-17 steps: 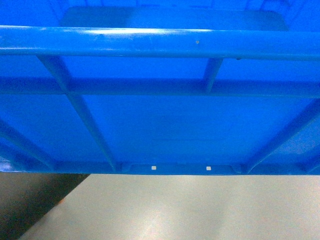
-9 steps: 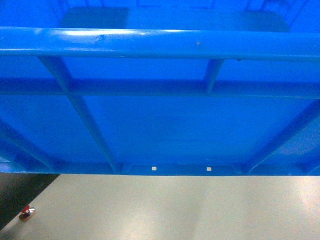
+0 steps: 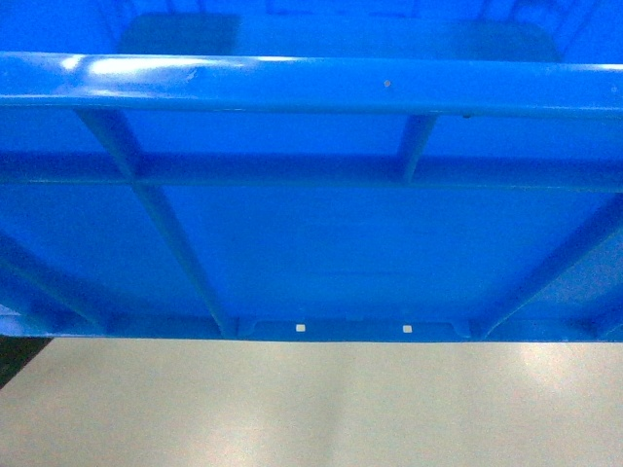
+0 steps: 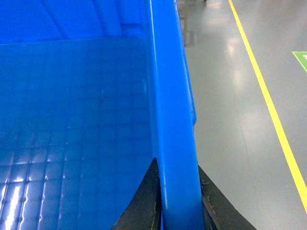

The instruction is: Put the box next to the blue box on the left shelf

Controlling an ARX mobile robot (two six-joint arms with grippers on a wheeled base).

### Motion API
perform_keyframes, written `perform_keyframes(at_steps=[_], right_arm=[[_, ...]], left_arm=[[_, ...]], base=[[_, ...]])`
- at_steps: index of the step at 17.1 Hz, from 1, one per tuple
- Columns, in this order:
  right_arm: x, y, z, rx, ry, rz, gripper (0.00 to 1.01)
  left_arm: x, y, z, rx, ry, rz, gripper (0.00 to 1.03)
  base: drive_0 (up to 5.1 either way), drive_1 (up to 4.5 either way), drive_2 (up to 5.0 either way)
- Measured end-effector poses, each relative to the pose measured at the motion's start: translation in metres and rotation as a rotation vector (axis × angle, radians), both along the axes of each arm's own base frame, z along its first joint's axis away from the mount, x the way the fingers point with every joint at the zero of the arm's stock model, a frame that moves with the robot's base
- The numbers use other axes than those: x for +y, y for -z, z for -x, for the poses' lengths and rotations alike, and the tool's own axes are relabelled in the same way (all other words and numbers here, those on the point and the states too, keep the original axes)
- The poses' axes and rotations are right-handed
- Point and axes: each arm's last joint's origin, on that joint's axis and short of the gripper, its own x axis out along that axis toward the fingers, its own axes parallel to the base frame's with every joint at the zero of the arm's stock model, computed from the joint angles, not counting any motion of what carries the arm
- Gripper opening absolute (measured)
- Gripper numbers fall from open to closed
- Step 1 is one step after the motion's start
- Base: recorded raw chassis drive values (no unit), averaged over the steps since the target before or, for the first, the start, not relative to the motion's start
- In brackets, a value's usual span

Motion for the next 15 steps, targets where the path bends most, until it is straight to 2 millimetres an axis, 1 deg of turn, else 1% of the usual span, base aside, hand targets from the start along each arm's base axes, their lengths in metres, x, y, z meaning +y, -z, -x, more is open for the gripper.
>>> perform_keyframes(at_steps=[12,15], right_arm=[[0.0,0.0,0.0,0.0,0.0,0.0,0.1],[-0.0002,0.0,0.0001,0.0,0.004,0.002,0.1]], left_arm=[[0.0,-0.0001,0.0,-0.001,0.0,0.0,0.32],[-0.0004,0.0,0.0,-0.001,0.002,0.0,0.32]], base=[[-1.5,-1.47,-1.5],[-0.3,-0.3,-0.3]])
